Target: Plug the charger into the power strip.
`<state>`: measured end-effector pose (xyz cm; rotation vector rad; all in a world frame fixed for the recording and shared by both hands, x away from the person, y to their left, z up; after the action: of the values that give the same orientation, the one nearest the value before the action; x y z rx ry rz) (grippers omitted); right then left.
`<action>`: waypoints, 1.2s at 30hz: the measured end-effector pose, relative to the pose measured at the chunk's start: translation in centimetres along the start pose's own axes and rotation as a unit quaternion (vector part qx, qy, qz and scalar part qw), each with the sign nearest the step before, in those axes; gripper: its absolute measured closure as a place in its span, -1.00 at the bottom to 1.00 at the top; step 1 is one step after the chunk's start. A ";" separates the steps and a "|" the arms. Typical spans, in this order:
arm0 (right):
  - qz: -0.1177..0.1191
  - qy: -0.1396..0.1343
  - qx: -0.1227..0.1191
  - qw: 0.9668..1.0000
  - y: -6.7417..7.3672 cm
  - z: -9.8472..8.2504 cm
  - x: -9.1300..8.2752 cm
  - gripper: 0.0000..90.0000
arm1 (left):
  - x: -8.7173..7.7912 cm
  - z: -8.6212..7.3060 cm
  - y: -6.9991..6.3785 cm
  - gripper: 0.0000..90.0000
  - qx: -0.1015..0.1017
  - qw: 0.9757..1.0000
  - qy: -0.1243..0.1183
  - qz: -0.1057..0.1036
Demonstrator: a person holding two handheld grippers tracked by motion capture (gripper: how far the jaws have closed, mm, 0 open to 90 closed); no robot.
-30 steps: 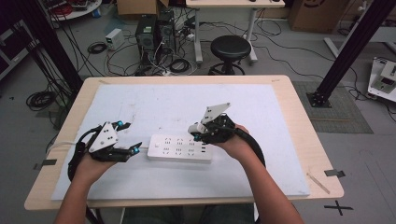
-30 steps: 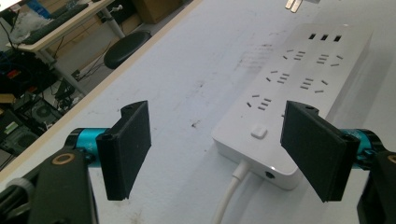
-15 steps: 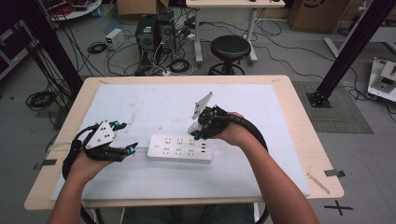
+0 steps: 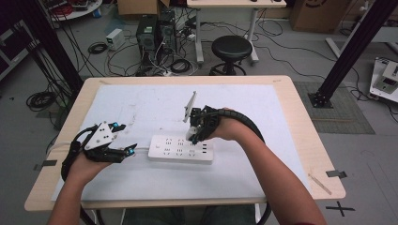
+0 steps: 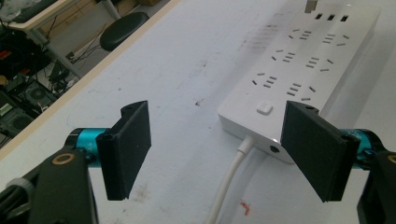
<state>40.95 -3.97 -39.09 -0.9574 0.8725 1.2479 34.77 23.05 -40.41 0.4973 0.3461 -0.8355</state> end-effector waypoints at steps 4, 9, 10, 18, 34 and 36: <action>0.009 0.014 -0.011 1.000 0.0 0.2 0.4 0.40 | -0.1 -0.2 0.0 -0.46 -0.002 1.000 0.002 0.000; 0.021 0.035 -0.028 0.999 0.0 0.7 0.7 0.40 | -0.2 -0.3 0.0 -0.46 -0.003 1.000 0.001 0.002; 0.023 0.041 -0.030 0.998 0.0 0.8 0.8 0.40 | -0.2 -0.3 0.0 -0.46 -0.004 1.000 0.001 0.002; 0.035 0.078 -0.047 0.995 -0.1 1.0 1.8 0.40 | -0.5 -0.7 0.1 -0.46 -0.010 1.000 0.001 0.006; 0.033 0.097 -0.038 0.994 -0.7 0.6 3.2 0.40 | -0.4 -1.3 0.2 -0.46 -0.013 1.000 -0.001 0.007; 0.031 0.100 -0.041 0.994 -0.7 0.7 3.3 0.40 | -0.5 -1.3 0.2 -0.46 -0.013 1.000 -0.001 0.008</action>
<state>42.04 -2.23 -41.79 -1.1421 1.0193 1.2624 34.52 24.17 -41.22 0.4737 0.3499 -0.8155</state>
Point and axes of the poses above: each handheld gripper's, and its own axes: x roughly forward along the jaws, z roughly out of its top, y roughly to its left, the point moved 6 cm from there along x, roughly forward along the jaws, and after that the axes turned 2 degrees about -z, right-handed, at the moved point
